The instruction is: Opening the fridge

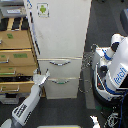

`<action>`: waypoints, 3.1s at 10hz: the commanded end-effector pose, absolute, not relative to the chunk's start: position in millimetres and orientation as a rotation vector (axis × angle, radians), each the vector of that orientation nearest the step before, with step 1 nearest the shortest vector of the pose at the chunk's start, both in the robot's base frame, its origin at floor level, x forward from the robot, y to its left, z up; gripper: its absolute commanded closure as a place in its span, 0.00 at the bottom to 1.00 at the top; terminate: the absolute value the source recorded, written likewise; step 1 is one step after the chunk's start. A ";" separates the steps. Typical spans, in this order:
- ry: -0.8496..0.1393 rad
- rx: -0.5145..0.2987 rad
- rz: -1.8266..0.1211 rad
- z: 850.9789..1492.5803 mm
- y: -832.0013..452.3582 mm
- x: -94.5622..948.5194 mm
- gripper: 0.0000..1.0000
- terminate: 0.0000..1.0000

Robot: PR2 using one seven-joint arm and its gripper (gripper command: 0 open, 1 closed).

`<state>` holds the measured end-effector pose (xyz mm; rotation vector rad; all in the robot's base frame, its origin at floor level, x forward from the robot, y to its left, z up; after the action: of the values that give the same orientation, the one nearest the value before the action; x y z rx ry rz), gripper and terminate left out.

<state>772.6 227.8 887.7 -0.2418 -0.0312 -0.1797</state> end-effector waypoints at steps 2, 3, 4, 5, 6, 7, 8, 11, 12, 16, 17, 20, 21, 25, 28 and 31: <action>-0.113 -0.123 -0.140 1016.8 292.8 864.4 0.00 0.00; -0.118 -0.120 -0.137 1028.7 297.5 876.1 0.00 0.00; -0.113 -0.123 -0.141 1036.5 297.7 885.5 0.00 0.00; -0.110 -0.139 -0.142 1047.4 295.4 899.1 0.00 0.00; -0.119 -0.124 -0.156 1056.6 289.9 911.7 0.00 0.00; -0.116 -0.124 -0.159 1060.1 288.3 916.1 0.00 0.00; -0.131 -0.128 -0.179 1069.5 281.1 922.3 0.00 0.00; -0.081 -0.213 -0.231 1060.8 253.6 922.7 0.00 0.00; -0.066 -0.257 -0.245 1057.0 251.4 921.1 1.00 0.00; -0.078 -0.279 -0.245 1055.2 262.8 917.0 1.00 0.00; -0.076 -0.282 -0.240 1052.4 266.4 916.8 1.00 0.00; -0.074 -0.285 -0.240 1049.1 267.3 917.8 1.00 0.00; -0.073 -0.288 -0.240 1046.8 268.5 917.2 1.00 0.00; -0.061 -0.306 -0.239 1037.8 269.4 917.9 1.00 0.00; -0.056 -0.311 -0.240 1031.7 269.1 921.7 1.00 0.00; -0.048 -0.318 -0.240 1026.0 271.4 921.5 1.00 0.00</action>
<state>918.2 291.8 1055.9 -0.3003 -0.0847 -0.2211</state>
